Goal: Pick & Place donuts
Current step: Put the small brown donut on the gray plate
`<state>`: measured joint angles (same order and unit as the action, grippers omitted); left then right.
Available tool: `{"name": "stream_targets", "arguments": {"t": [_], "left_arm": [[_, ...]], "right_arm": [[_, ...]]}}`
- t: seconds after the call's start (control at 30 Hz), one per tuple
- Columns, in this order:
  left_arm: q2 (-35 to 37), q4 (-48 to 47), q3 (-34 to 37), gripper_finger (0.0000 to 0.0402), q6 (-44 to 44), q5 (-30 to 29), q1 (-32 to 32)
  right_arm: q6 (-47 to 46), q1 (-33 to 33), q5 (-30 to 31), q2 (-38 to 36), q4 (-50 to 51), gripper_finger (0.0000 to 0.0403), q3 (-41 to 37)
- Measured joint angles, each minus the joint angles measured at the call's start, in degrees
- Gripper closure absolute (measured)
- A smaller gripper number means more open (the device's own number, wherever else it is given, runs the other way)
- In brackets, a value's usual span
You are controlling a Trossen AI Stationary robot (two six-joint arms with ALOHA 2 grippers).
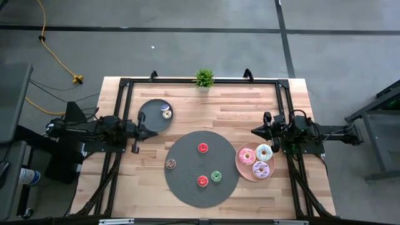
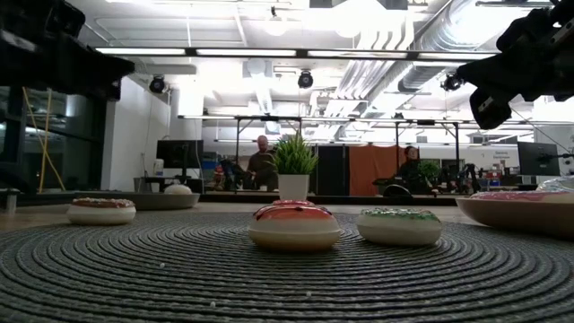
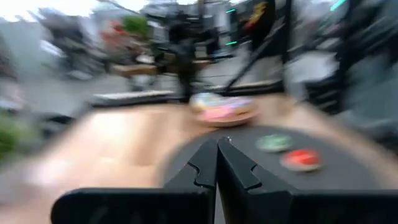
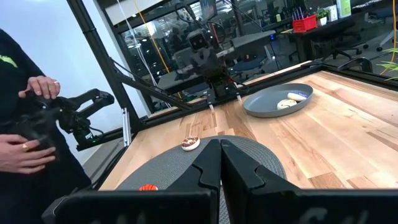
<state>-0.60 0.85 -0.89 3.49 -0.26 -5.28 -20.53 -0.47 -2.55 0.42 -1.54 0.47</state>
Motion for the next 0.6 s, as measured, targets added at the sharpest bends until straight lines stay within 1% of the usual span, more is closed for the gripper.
{"name": "stream_targets", "arguments": {"t": [0.07,0.13,0.2,0.27,0.37,0.6], "left_arm": [[0.0,0.4,0.0,0.0401,-7.9,4.7,0.0],[0.0,0.9,0.0,0.0401,-14.7,8.0,0.0],[0.0,1.1,0.0,0.0401,-20.1,10.5,0.0],[0.0,1.2,0.0,0.0401,-24.3,11.3,0.0],[0.0,1.2,0.0,0.0401,-27.4,11.2,0.0],[0.0,1.1,0.0,0.0401,-27.8,11.2,0.0]], "right_arm": [[0.0,0.0,0.0,0.0,0.0,0.0402,0.0],[0.0,0.0,0.0,0.0,0.0,0.0402,0.0],[0.0,0.0,0.0,0.0,0.0,0.0402,0.0],[0.0,0.0,0.0,0.0,0.0,0.0402,0.0],[0.0,0.0,0.0,0.0,0.0,0.0402,0.0],[0.0,0.0,0.0,0.0,0.0,0.0402,0.0]]}}
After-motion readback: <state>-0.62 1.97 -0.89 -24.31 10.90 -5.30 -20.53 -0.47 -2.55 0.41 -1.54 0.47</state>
